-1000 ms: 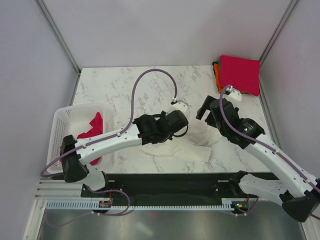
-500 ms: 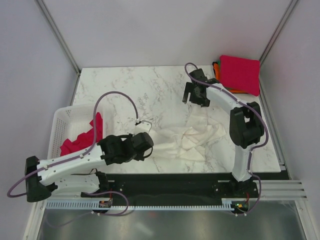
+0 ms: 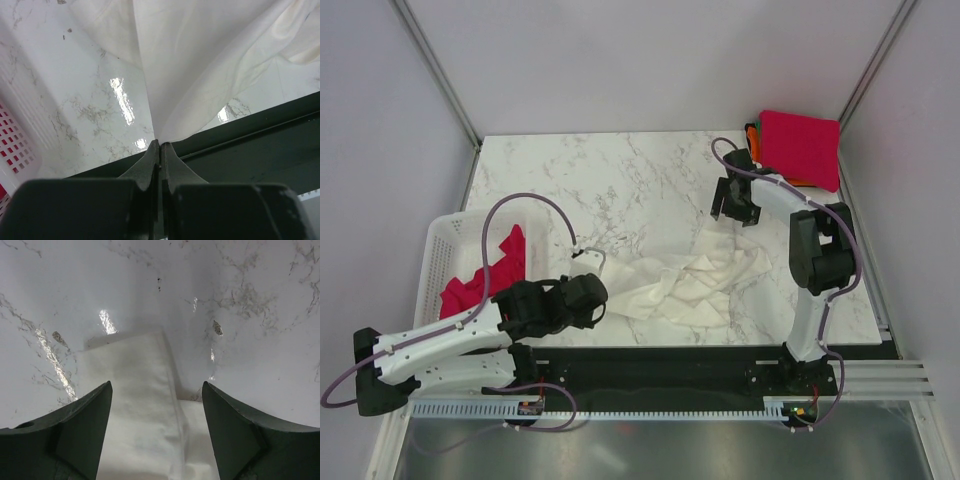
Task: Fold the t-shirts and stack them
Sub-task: Flatten the tshirt out
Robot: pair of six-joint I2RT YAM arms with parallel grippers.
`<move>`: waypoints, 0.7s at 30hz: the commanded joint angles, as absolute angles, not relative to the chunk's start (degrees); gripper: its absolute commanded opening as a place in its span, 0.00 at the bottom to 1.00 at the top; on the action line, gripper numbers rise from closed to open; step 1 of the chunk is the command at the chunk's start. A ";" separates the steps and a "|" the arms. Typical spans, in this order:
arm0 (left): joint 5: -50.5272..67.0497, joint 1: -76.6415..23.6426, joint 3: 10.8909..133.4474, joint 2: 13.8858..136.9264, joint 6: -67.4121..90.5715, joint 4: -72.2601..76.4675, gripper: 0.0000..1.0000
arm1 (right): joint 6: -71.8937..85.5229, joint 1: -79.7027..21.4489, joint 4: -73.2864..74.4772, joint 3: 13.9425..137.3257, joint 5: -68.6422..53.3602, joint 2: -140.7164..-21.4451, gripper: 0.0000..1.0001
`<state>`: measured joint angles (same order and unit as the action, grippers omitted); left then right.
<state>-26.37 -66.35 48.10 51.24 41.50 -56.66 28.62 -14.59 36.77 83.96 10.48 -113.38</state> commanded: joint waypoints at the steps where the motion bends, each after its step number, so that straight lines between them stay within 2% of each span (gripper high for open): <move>1: -27.86 -66.27 48.16 50.36 44.12 -56.69 0.02 | 27.16 -12.57 30.86 81.22 6.61 -110.39 0.80; 6: -28.21 -66.27 47.55 49.31 44.65 -56.78 0.02 | 26.72 -11.86 25.67 79.80 0.18 -112.49 0.74; 12: -28.74 -66.27 47.37 49.31 44.82 -56.78 0.02 | 25.49 -11.78 23.82 81.74 -1.50 -115.48 0.52; 13: -28.91 -66.27 47.37 49.48 44.82 -56.69 0.02 | 25.31 -11.78 23.64 81.74 -1.23 -115.49 0.45; 15: -29.00 -66.27 47.37 49.92 44.82 -56.69 0.02 | 24.96 -11.78 23.47 81.39 -1.23 -115.40 0.36; 16: -29.09 -66.27 47.37 50.10 44.82 -56.69 0.02 | 24.87 -11.86 23.21 80.86 -1.23 -115.40 0.25; 18: -29.18 -66.27 47.46 50.36 44.82 -56.78 0.02 | 24.61 -11.78 22.94 80.25 -1.41 -115.05 0.15; 19: -29.18 -66.27 47.55 50.27 44.82 -56.69 0.02 | 24.35 -11.69 22.85 79.81 -1.58 -114.79 0.03; 21: -29.09 -66.27 47.72 50.27 44.82 -56.69 0.02 | 24.26 -11.69 23.03 79.63 -2.19 -113.39 0.00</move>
<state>-26.87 -66.35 47.42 50.26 42.61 -56.93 25.02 -11.77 25.08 79.83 -0.78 -115.24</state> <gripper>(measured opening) 0.033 0.016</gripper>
